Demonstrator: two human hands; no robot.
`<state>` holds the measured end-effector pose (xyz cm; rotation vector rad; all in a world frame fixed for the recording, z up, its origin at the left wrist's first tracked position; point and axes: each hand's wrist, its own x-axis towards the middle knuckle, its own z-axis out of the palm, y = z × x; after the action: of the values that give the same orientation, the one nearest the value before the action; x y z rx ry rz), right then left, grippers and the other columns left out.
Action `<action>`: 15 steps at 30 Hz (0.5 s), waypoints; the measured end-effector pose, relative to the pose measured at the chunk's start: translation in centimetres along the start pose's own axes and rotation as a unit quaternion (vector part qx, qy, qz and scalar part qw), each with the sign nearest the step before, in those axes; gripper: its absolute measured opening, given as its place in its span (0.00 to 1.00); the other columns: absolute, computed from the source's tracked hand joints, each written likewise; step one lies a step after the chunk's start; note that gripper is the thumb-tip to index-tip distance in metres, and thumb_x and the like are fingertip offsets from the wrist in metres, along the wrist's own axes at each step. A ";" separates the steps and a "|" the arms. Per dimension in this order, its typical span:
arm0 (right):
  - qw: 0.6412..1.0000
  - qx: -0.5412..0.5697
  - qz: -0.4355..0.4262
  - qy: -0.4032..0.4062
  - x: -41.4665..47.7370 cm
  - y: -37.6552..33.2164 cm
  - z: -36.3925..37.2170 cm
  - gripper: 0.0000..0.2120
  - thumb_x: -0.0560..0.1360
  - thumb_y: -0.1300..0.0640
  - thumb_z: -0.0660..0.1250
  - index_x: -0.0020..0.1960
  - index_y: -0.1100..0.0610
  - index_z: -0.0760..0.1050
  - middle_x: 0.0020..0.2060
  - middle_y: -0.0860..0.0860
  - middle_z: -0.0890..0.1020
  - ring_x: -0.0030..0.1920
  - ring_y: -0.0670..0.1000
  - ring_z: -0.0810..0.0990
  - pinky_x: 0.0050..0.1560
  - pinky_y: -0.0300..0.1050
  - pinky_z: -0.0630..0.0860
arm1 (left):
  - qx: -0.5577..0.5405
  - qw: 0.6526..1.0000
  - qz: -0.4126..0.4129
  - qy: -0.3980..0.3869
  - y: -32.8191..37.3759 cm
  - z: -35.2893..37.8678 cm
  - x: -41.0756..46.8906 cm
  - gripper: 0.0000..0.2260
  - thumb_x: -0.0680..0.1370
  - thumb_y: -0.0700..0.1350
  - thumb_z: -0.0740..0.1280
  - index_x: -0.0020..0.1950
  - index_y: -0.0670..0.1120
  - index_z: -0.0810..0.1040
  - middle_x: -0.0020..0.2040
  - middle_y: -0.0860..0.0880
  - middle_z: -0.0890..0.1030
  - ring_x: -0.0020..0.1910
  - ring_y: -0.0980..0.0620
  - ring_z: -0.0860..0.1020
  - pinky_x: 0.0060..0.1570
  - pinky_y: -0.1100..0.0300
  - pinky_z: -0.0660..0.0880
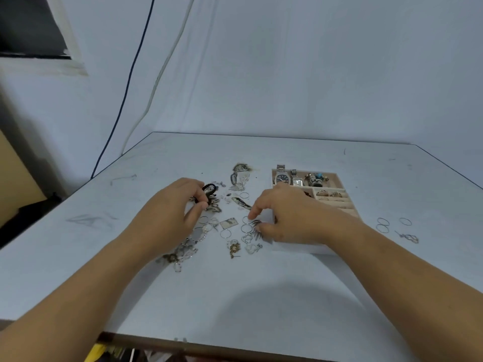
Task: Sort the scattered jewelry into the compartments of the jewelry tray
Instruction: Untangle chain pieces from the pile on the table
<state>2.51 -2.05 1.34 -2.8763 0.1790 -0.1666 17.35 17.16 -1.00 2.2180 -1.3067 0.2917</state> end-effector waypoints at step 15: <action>0.998 0.054 0.021 0.036 -0.1 0.7 -2.6 0.01 0.73 0.50 0.70 0.44 0.45 0.78 0.42 0.39 0.79 0.43 0.34 0.75 0.42 0.25 0.66 | -0.062 0.997 0.045 0.022 0.9 1.2 -0.6 0.02 0.77 0.45 0.65 0.48 0.52 0.76 0.59 0.59 0.76 0.56 0.71 0.68 0.53 0.75 0.65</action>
<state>1.98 -3.29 3.62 -2.7581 0.2372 -0.2628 16.19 16.60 -1.95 2.0430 -1.3653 0.2833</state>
